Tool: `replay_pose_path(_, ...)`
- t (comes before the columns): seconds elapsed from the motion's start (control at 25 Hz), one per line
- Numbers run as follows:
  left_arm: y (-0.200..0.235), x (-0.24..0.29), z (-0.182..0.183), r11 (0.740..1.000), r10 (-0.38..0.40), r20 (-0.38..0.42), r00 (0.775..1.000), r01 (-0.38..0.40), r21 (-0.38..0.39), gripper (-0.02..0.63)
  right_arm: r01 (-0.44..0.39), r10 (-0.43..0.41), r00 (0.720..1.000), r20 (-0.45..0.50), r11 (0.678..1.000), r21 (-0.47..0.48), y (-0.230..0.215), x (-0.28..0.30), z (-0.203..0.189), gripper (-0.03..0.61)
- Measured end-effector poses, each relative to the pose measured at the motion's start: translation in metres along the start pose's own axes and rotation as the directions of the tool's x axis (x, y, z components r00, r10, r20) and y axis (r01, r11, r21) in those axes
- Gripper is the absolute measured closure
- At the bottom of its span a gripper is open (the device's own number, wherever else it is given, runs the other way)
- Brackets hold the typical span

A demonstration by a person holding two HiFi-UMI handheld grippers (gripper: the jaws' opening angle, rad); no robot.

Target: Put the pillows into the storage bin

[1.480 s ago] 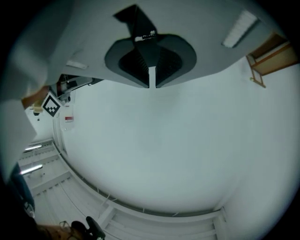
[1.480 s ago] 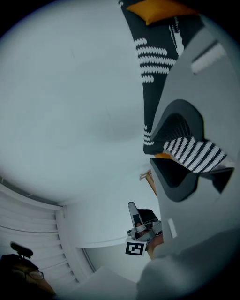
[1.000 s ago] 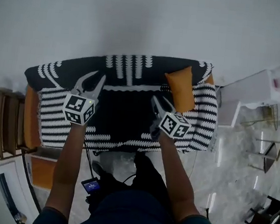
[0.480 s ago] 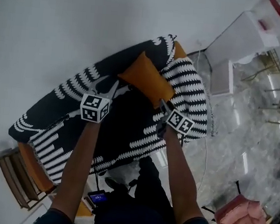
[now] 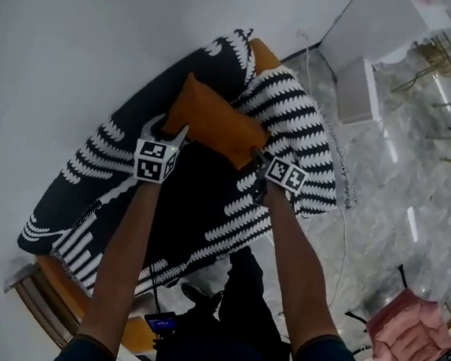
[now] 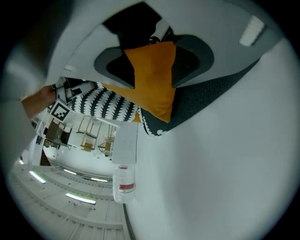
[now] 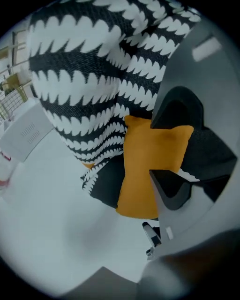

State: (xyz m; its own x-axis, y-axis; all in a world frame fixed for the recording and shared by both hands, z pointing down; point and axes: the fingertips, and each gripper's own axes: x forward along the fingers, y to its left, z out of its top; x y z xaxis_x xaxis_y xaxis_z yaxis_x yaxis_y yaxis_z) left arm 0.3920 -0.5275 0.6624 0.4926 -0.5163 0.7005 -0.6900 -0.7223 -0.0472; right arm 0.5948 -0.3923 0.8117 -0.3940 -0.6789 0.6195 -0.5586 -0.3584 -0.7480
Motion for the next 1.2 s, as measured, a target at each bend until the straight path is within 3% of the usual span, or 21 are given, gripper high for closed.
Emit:
replay_pose_path(0.2, 0.000, 0.030, -0.016, 1.000, -0.026, -0.040, 0.999, 0.026, 0.001, 0.356, -0.036, 0.037, 0.999, -0.015, 0.996, 0.079, -0.023, 0.029, -0.004, 0.322)
replay_pose_path(0.36, -0.002, 0.037, -0.020, 1.000, -0.031, -0.028, 0.999, 0.031, -0.001, 0.373, -0.032, 0.033, 0.999, -0.015, 0.997, 0.074, -0.028, 0.042, -0.007, 0.324)
replay_pose_path(0.44, -0.004, 0.037, -0.022, 1.000, -0.029, -0.021, 0.999, 0.029, -0.008, 0.393, -0.014, 0.015, 0.999, -0.033, 0.999, 0.041, -0.027, 0.045, -0.009, 0.340)
replay_pose_path(0.56, -0.003, 0.031, -0.028, 0.999, -0.017, -0.023, 1.000, 0.016, -0.027, 0.453, 0.000, -0.003, 0.996, -0.088, 0.999, -0.034, -0.018, 0.042, -0.015, 0.444)
replay_pose_path(0.68, 0.001, 0.019, -0.038, 0.996, -0.014, -0.044, 0.999, 0.011, -0.087, 0.498, 0.004, -0.013, 0.995, -0.100, 0.996, -0.090, -0.006, 0.030, -0.017, 0.486)
replay_pose_path(0.96, 0.020, -0.043, -0.071, 0.969, 0.048, -0.016, 0.999, -0.051, -0.244, 0.528, -0.041, 0.023, 0.997, -0.077, 0.970, -0.239, 0.050, -0.008, -0.026, 0.500)
replay_pose_path(1.2, 0.055, -0.126, -0.094, 0.919, 0.179, 0.034, 0.983, -0.155, -0.363, 0.529, -0.118, 0.072, 0.989, -0.130, 0.915, -0.386, 0.126, -0.010, -0.046, 0.505)
